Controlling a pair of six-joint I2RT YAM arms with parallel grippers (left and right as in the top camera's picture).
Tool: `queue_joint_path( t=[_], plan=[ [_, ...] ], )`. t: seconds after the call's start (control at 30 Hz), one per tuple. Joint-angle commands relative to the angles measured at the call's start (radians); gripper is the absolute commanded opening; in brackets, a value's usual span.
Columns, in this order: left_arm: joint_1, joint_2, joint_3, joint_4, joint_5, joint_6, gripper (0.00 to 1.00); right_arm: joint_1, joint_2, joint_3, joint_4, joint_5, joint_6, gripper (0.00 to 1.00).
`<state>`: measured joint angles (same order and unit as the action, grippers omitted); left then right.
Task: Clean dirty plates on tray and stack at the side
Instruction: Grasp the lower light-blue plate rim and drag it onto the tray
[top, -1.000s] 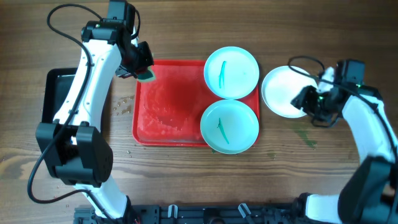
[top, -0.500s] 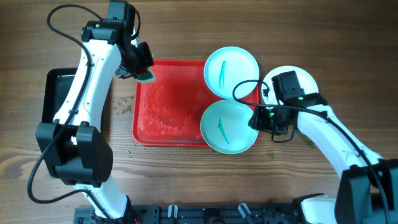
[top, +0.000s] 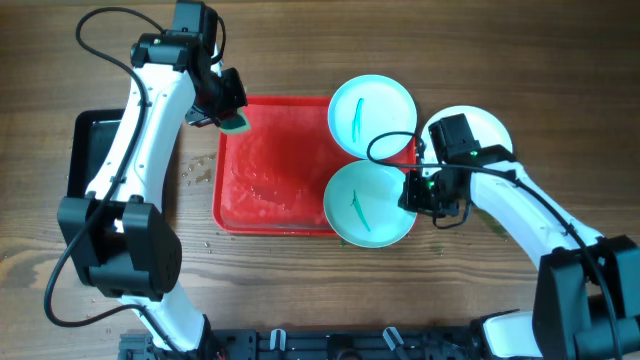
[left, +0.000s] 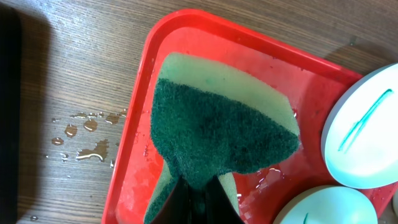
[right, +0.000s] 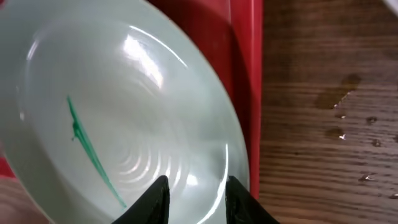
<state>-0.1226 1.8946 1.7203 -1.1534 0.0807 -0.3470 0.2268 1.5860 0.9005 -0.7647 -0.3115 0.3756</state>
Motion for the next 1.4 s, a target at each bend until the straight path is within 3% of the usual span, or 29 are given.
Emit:
queue_joint_path(
  t=[0.0,0.27,0.9,1.0,1.03,1.07,1.13,1.27,1.37],
  plan=[
    [-0.004,0.008,-0.003,0.002,0.008,-0.005,0.04,0.002,-0.033,0.084,-0.046,0.030,-0.021,0.31],
    [-0.004,0.008,-0.003,0.002,0.008,-0.005,0.04,0.002,-0.027,0.032,-0.040,0.174,-0.003,0.32],
    [-0.004,0.008,-0.003,0.002,0.008,-0.005,0.04,0.082,0.090,0.008,0.055,0.079,-0.038,0.30],
    [-0.004,0.008,-0.003,0.002,0.008,-0.005,0.04,0.106,0.090,0.010,0.065,0.018,-0.089,0.25],
    [-0.004,0.008,-0.003,0.002,0.008,-0.005,0.04,0.123,0.091,0.015,0.061,0.018,-0.088,0.18],
    [-0.004,0.008,-0.003,0.002,0.008,-0.005,0.04,0.143,0.091,0.023,0.061,0.019,-0.088,0.06],
    [-0.004,0.008,-0.003,0.002,0.008,-0.006,0.04,0.178,0.090,0.060,0.040,0.018,-0.083,0.04],
    [-0.004,0.008,-0.003,0.002,0.008,-0.006,0.04,0.195,0.091,0.168,0.029,-0.048,0.029,0.04],
    [-0.004,0.008,-0.003,0.002,0.008,-0.005,0.04,0.236,0.100,0.176,0.235,-0.041,0.214,0.04]
  ],
)
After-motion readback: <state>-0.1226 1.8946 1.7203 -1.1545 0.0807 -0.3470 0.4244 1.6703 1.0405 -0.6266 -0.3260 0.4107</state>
